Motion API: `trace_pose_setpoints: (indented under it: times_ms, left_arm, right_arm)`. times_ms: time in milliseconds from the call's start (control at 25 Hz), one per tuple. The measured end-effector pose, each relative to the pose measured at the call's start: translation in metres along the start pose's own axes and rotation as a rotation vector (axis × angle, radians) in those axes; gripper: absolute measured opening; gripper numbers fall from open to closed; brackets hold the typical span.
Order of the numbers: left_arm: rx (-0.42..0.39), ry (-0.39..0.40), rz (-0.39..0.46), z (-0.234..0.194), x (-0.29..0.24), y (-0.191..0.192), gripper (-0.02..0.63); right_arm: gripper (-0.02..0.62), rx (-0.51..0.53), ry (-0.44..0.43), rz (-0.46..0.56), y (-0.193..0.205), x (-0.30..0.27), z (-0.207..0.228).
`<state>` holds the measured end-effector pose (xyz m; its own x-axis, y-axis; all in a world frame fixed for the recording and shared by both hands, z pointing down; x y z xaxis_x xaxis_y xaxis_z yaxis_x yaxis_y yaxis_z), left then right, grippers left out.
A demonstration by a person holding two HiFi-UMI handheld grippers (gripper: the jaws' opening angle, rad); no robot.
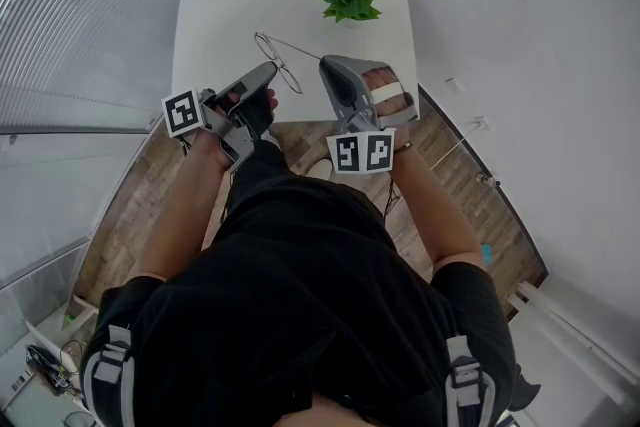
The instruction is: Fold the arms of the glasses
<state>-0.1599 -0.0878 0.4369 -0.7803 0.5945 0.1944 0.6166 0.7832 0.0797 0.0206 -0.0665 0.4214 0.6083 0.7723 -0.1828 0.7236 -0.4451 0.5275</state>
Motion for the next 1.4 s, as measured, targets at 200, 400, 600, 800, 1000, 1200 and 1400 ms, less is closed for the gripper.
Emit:
trace_pose_setpoints:
  times_ms: [200,400,600,800,1000,1200,1400]
  left_arm:
    - [-0.003,0.003,0.009,0.003,-0.004,-0.002,0.011]
    - [-0.005,-0.004,0.02,0.003,-0.007,-0.003,0.011]
    - [-0.003,-0.006,0.031,0.002,-0.009,-0.005,0.011]
    - [-0.005,-0.004,0.035,0.004,-0.01,-0.007,0.011]
    - [-0.003,-0.002,0.038,0.003,-0.01,-0.008,0.011]
    - [0.002,0.003,0.038,0.004,-0.01,-0.007,0.011]
    - [0.0,-0.001,0.037,0.005,-0.007,-0.008,0.011]
  right_arm:
    - [0.044,0.012,-0.009,0.012,-0.002,0.0,0.0]
    - [0.044,0.014,-0.02,0.025,-0.005,0.002,-0.002]
    - [0.044,0.015,-0.042,0.047,-0.008,0.001,-0.008]
    - [0.044,0.015,-0.061,0.064,-0.012,0.0,-0.013]
    - [0.046,0.009,-0.075,0.078,-0.015,0.0,-0.017]
    - [0.049,0.003,-0.087,0.092,-0.017,0.001,-0.021]
    - [0.063,-0.004,-0.104,0.09,-0.02,0.001,-0.021]
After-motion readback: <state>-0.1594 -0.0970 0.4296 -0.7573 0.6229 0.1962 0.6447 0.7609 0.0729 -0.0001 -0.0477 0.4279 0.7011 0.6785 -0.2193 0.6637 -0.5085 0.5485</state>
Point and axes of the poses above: the fingertips, and each gripper's own axes: x backward along the fingers, z to its right, y out of its underside, the point moved 8 cm from there along x, backward along the fingers, and after that the axes turned 3 degrees about z, right-handed, at the moved point
